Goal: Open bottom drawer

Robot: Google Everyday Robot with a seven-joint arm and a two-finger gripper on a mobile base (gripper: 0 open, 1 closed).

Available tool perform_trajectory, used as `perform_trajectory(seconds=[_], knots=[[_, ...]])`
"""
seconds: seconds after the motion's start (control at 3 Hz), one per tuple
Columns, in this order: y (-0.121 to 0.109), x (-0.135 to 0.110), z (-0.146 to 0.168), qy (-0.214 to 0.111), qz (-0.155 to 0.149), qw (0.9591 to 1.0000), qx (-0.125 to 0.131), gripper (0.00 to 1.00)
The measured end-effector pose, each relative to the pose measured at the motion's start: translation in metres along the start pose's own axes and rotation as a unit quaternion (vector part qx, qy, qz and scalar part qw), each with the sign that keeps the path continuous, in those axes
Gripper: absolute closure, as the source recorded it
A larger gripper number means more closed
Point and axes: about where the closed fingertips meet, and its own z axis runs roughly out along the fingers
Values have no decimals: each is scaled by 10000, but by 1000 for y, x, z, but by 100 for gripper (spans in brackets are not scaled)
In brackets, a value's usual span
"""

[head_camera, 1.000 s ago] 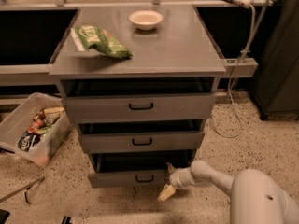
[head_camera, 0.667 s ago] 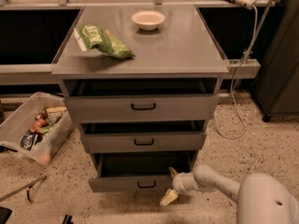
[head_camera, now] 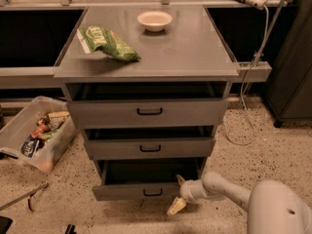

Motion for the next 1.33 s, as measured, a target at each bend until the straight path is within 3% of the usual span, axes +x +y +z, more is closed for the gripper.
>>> perform_trajectory(seconds=[1.0, 1.33], knots=[[31, 2, -6, 130, 342, 9988, -334, 0], [31, 2, -6, 135, 341, 9987, -341, 0]])
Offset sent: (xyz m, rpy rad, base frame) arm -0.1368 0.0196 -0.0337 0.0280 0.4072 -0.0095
